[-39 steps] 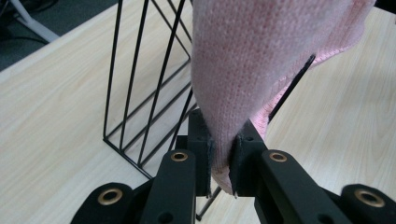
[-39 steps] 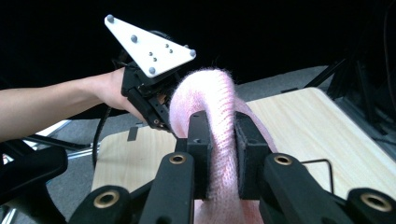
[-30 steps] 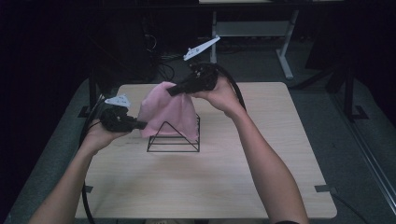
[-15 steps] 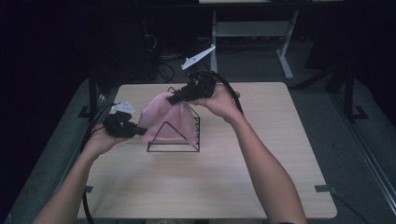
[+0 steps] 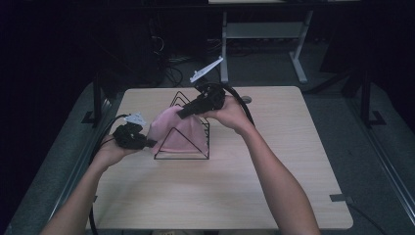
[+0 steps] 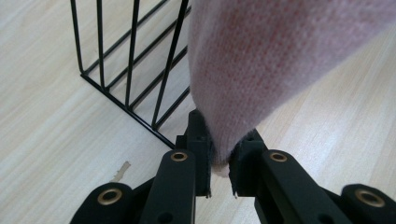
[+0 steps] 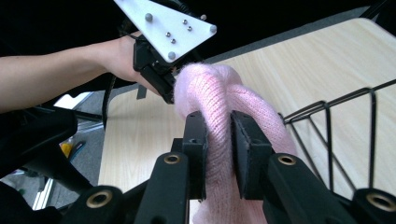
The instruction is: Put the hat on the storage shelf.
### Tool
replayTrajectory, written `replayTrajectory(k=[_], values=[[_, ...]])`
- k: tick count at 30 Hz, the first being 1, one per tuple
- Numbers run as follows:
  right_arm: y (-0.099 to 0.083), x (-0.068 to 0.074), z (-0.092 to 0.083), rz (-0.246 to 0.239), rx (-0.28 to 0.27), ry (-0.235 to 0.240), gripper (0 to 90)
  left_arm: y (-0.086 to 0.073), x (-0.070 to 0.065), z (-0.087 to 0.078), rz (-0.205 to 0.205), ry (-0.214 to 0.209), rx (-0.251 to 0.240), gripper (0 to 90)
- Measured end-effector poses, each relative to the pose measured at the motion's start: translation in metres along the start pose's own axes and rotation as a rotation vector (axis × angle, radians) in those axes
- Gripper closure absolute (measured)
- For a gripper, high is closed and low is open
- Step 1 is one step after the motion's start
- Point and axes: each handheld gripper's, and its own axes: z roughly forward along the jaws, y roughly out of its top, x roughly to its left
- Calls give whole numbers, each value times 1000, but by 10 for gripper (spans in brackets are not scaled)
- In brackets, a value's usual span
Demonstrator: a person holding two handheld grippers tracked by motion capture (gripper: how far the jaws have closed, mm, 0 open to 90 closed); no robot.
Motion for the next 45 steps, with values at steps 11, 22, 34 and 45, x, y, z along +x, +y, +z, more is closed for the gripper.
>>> replayTrajectory(k=[11, 22, 34, 45], values=[[-10, -4, 11, 5, 54, 9, 743, -6, 0, 10, 17, 12, 50, 808], [-15, -7, 17, 27, 61, 37, 728, -7, 0, 20, 47, 20, 105, 716], [-16, -4, 21, 32, 71, 31, 770, 7, -1, -16, 92, -35, -53, 689], [-23, -4, 21, 40, 53, 25, 729, 7, 2, -7, 58, -36, -14, 831]])
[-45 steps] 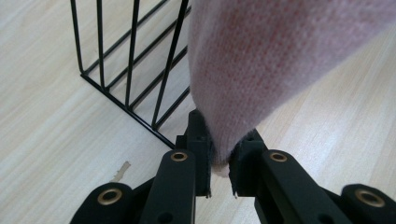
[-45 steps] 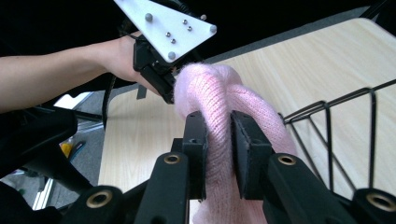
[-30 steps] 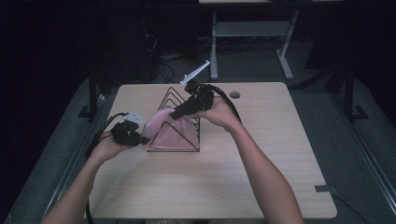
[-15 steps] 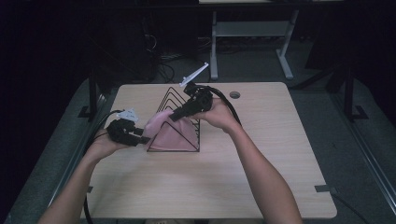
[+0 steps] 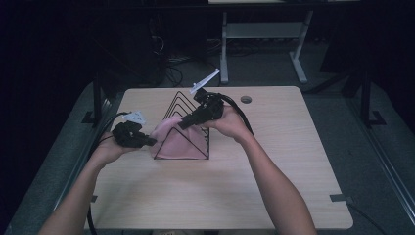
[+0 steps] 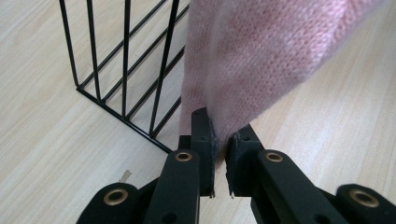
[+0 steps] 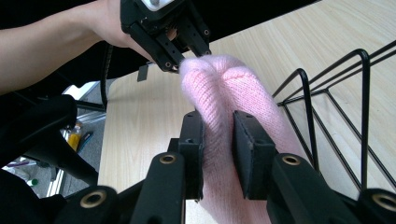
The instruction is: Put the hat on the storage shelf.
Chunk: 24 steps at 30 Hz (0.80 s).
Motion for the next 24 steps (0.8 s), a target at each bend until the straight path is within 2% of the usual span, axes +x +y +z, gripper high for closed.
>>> replayTrajectory(k=[4, 7, 10, 13, 15, 17, 19, 24], values=[[-2, 0, -1, 5, -4, -5, 709, 1, 0, -1, 1, 2, 1, 810], [-4, -1, -4, 1, -6, -12, 615, 2, -3, -2, 5, 6, 3, 729], [-5, 0, -7, -14, -27, -10, 595, 2, -4, -4, 12, 11, -5, 677], [-11, 1, -20, -6, -62, -23, 559, 2, -5, -6, 1, 15, -2, 613], [-15, 1, -26, -5, -79, -38, 530, 2, -5, -9, 6, 15, -12, 607], [-21, 1, -34, 16, -97, -50, 505, 2, -6, -11, 3, 13, -15, 590], [-27, -2, -41, 31, -104, -64, 462, 2, -7, -12, -4, 15, -22, 575], [-44, -5, -60, 66, -109, -114, 432, 0, -7, -12, -26, 7, -19, 517]])
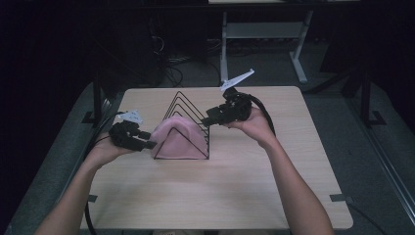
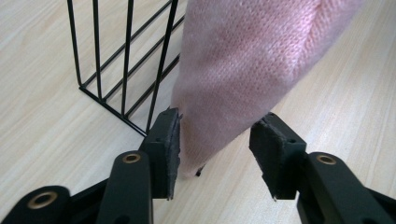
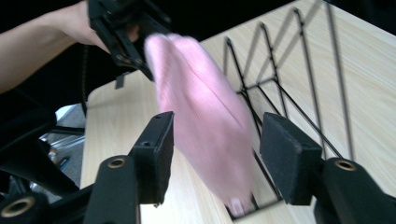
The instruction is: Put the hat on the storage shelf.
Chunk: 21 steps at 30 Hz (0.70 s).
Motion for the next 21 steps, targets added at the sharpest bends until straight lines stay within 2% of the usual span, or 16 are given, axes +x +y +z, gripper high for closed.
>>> replayTrajectory(k=[5, 7, 13, 21], values=[[-16, -7, -16, 46, -35, -47, 369, 0, 0, 1, -16, 1, -5, 463], [-23, -10, -20, 58, -28, -61, 348, 0, 0, 2, -18, 4, -4, 444], [-41, -14, -31, 91, -29, -92, 328, -4, 0, 2, -36, 5, -21, 405], [-57, -17, -44, 119, -27, -120, 325, -9, 0, 1, -47, 10, -14, 393]])
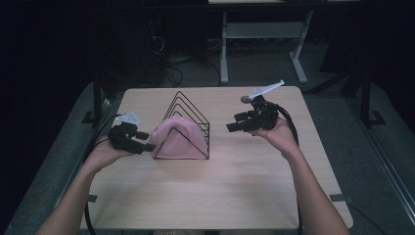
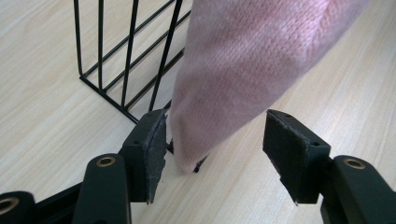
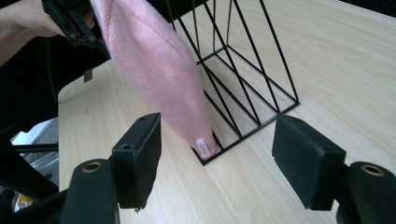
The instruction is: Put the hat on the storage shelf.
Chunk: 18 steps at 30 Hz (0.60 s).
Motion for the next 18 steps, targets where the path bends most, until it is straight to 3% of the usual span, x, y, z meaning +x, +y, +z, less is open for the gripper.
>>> replayTrajectory(k=[18], values=[[-34, -15, -28, 55, -18, -47, 319, -9, -1, -4, -37, 3, -19, 335]])
